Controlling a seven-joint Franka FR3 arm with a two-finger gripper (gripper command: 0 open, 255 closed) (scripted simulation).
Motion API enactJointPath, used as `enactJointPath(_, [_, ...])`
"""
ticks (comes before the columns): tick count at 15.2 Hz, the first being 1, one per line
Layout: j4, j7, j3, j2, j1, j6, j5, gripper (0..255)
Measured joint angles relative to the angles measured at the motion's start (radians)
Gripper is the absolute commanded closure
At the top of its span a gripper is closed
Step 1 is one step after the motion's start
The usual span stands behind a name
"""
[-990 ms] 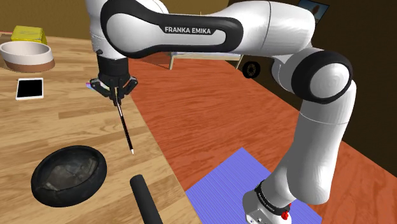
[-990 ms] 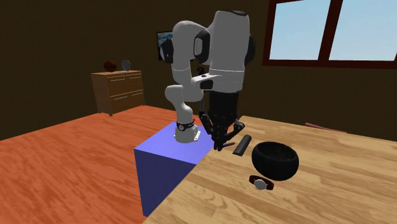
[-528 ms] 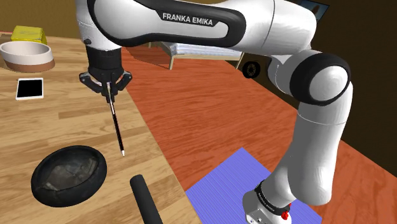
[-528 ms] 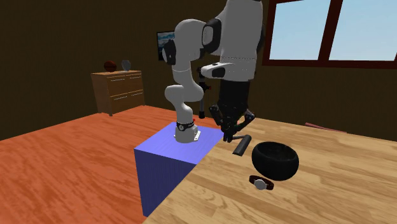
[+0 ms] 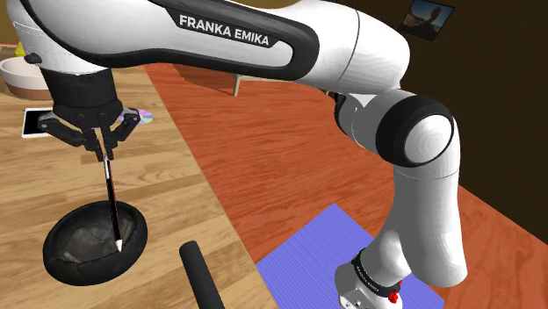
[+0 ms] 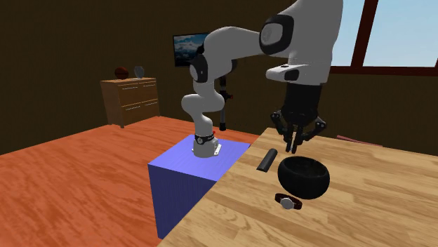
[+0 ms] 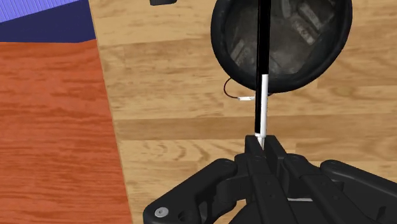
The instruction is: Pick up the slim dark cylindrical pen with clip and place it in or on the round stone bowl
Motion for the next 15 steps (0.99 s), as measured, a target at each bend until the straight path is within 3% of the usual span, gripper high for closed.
enactJointPath(2, [0.119, 0.029, -0.006, 0.072, 0.069, -0.049, -0.024, 255])
enactJointPath(4, [0.126, 0.040, -0.006, 0.084, 0.081, -0.044, -0.028, 255])
enactJointPath(15, [-0.075, 0.067, -0.001, 0.056, 0.038, 0.119, -0.022, 255])
